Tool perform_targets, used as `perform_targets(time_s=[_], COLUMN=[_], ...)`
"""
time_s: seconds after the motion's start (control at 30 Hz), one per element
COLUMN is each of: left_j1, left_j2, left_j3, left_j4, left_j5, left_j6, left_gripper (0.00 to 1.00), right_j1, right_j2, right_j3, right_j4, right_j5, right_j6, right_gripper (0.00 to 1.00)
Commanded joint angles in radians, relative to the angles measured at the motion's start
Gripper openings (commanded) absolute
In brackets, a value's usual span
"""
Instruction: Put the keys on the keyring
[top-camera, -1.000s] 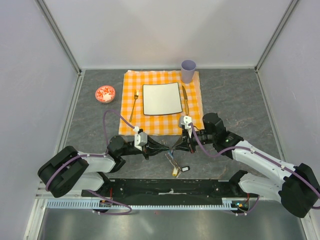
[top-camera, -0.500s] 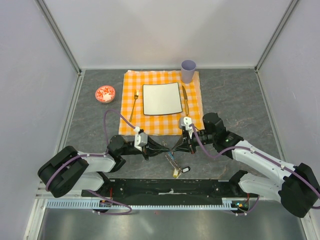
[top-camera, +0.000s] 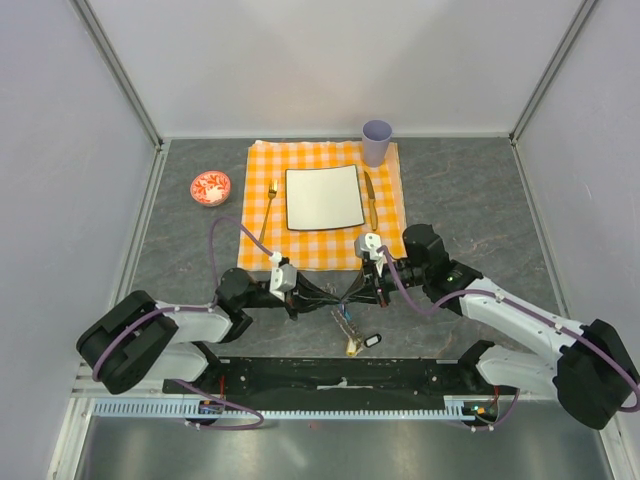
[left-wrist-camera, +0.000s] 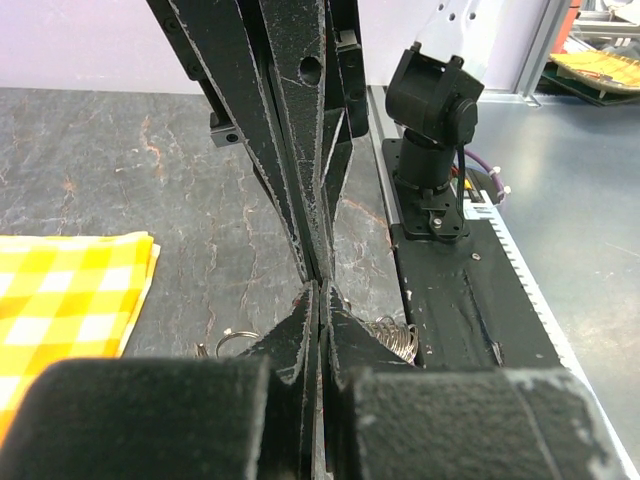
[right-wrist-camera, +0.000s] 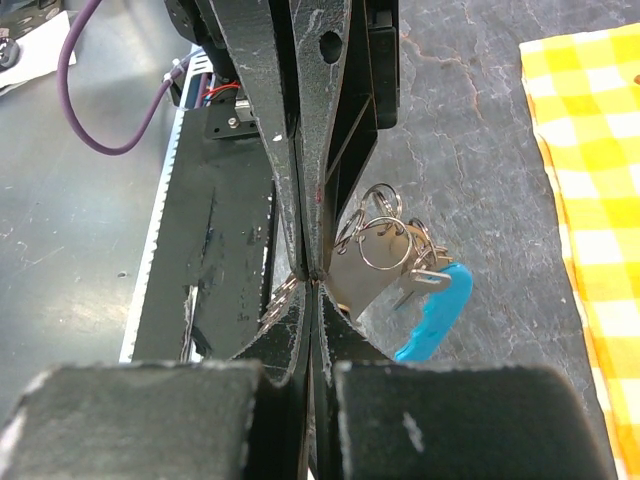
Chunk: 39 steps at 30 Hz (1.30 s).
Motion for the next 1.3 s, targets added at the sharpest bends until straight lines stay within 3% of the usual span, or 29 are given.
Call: perform_targets(time_s=[0.0,0.37,0.63,1.27], left_j1=[-0.003,-0.004,-0.004,-0.004], left_j2=[0.021,0.035,-0.017,-0.063], left_j3=[0.043,0.043,0.038,0.045], left_j4=[0.192,0.217,0.112,0.039], left_j5=[0.028,0.018,-0.021,-0.119], left_j6=[-0.025,-0.039,0.015,0.006], left_gripper=[0.02,0.02,0.02,0.02], right_j1=[0.008,0.010,0.010,0.019], right_j2=[0.021,0.018,-0.011,-0.027], right_j3=[0.025,0.031,0.047,0.044], right_j4=[0.117,0.110,0.061,0.006], right_j5=[-0.032,-0.029,-0.001,0.065], right_j6=[0.001,0.008,0.011,0.006], right_gripper=[0.00,0.00,0.00,0.00])
